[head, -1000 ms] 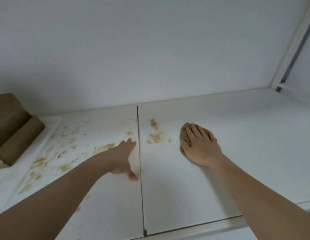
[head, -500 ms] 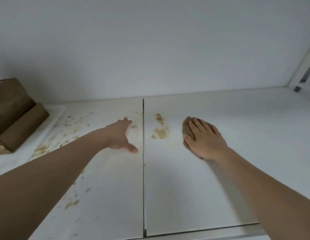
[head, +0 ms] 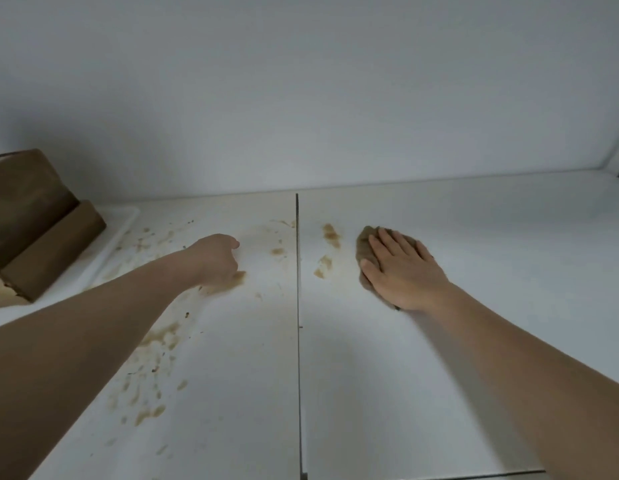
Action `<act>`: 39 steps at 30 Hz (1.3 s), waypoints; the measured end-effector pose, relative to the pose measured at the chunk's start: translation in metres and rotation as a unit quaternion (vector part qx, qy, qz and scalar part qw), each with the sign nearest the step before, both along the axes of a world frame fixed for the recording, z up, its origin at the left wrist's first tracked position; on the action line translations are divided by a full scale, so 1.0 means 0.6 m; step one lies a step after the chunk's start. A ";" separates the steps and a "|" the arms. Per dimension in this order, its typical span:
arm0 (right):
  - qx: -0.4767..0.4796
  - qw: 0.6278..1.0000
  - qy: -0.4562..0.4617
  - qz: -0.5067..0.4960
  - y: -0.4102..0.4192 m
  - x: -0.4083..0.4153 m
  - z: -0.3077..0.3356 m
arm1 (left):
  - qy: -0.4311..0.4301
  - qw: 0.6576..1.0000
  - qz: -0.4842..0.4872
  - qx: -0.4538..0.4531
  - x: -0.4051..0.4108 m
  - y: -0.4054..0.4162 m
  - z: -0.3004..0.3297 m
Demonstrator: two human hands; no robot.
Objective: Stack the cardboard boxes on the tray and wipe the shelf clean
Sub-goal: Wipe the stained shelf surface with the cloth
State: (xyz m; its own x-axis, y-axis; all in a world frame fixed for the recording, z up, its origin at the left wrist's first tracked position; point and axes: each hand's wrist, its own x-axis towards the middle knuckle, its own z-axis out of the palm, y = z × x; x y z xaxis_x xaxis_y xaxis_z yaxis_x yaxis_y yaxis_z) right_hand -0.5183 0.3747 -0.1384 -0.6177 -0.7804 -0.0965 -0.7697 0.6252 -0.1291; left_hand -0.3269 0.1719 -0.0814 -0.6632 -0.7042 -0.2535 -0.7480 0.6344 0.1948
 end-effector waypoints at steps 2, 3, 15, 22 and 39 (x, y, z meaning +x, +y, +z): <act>-0.004 1.000 -0.002 0.000 -0.032 0.016 -0.004 | -0.013 1.000 -0.002 -0.009 -0.009 0.002 -0.004; -0.012 1.000 0.000 0.013 -0.041 0.032 -0.004 | -0.016 1.000 -0.005 -0.018 -0.016 0.005 -0.005; -0.012 1.000 0.018 -0.020 -0.024 -0.029 -0.003 | -0.106 0.991 -0.053 -0.055 -0.068 -0.047 -0.018; -0.027 0.994 0.003 0.108 -0.081 0.025 -0.002 | -0.181 0.976 -0.078 -0.093 -0.086 -0.034 0.016; -0.030 0.990 -0.006 0.139 -0.144 -0.002 -0.005 | -0.155 0.967 -0.097 -0.180 -0.120 -0.053 0.001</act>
